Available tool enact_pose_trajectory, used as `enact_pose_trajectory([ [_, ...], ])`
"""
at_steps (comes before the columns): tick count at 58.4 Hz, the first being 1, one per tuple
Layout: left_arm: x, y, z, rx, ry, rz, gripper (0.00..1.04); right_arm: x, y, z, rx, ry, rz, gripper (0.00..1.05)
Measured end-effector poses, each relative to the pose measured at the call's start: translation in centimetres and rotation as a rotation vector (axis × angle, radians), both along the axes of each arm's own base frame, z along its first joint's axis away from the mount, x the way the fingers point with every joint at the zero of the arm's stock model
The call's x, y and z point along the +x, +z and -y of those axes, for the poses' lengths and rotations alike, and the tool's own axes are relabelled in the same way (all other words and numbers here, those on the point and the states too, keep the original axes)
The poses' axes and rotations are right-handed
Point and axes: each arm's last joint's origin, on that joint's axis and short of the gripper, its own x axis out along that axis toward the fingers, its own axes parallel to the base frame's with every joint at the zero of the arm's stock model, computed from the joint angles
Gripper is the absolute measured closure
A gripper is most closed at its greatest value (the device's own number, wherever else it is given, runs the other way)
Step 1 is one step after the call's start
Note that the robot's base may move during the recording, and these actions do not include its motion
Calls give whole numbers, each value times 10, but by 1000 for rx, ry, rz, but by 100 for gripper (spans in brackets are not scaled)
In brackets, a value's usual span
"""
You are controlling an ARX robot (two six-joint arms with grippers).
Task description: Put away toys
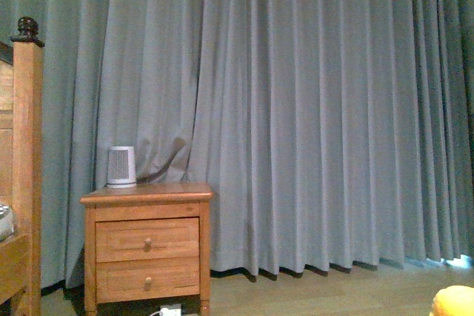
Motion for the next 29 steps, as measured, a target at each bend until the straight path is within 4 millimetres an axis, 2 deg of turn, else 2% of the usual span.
enact_pose_trajectory([
  [29,0,0,0,0,0,0,6,0,0,0,0,0,0,98],
])
